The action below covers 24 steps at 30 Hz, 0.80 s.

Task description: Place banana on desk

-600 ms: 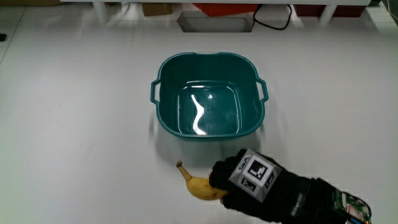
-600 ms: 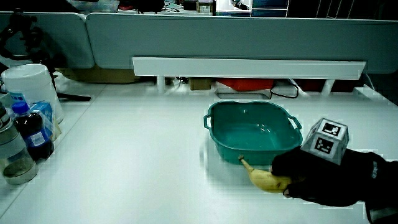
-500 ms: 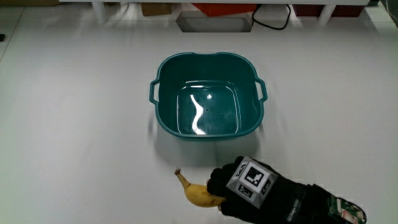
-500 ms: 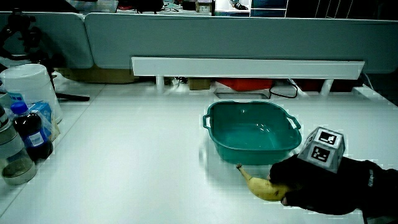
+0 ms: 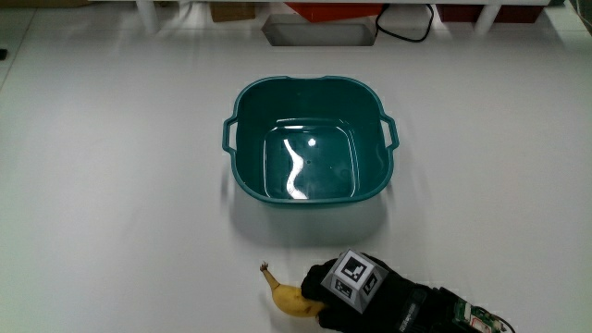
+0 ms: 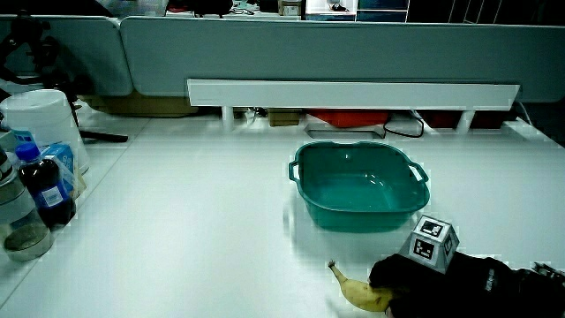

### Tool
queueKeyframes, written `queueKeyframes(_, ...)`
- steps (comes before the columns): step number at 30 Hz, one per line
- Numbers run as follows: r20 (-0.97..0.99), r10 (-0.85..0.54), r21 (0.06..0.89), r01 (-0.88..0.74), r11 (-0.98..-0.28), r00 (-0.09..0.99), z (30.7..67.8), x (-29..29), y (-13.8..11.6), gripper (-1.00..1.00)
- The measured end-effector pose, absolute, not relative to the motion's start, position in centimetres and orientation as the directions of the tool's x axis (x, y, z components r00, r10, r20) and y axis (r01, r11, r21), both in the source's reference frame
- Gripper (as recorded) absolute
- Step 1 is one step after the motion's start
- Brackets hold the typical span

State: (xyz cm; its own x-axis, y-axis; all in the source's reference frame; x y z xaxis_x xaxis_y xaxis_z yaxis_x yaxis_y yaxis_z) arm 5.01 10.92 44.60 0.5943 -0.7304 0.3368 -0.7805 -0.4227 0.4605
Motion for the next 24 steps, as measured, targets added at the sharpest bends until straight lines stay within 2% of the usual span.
queueKeyframes(19, 0.375, -0.683, 0.485, -0.761, -0.431, 0.626, 45.6, 5.1, 10.6, 0.00)
queueKeyframes(22, 0.364, -0.687, 0.453, -0.764, -0.460, 0.629, 46.1, 5.4, 10.8, -0.17)
queueKeyframes(24, 0.389, -0.652, 0.488, -0.746, -0.453, 0.651, 45.5, 5.6, 10.6, -0.28)
